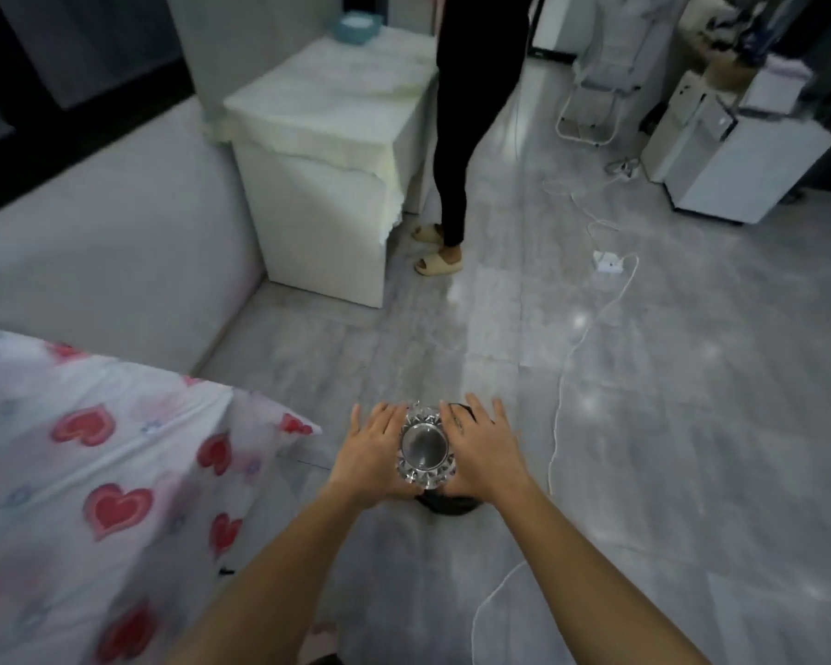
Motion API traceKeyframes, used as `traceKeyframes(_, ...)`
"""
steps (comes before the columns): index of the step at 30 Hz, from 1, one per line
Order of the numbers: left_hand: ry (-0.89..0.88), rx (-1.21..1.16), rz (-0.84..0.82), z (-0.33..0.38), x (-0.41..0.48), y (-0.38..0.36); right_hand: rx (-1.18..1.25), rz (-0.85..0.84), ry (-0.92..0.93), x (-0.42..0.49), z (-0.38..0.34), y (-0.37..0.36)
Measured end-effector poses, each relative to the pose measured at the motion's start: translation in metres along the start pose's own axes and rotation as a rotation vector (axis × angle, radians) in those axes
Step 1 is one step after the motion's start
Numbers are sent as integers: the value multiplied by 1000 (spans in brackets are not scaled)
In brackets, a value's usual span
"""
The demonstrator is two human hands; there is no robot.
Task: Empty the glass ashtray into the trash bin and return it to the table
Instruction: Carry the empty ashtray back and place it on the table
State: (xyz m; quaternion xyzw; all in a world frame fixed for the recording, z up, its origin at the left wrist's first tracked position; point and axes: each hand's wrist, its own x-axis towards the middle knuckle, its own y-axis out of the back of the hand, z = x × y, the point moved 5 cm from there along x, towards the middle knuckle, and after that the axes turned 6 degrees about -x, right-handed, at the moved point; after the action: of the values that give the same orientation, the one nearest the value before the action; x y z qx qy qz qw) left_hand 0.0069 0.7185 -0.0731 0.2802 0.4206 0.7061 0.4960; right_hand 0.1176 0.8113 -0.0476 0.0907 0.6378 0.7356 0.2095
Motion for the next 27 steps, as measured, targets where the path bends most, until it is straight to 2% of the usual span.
traceKeyframes(8,283,141,198,-34,-114,89,1,61,312,10,-102,80)
traceKeyframes(18,704,252,384,-87,-299,163,-78,204,794,5,-295,144)
traceKeyframes(27,1109,239,404,-128,-492,181,-194,223,1157,-59,-490,170)
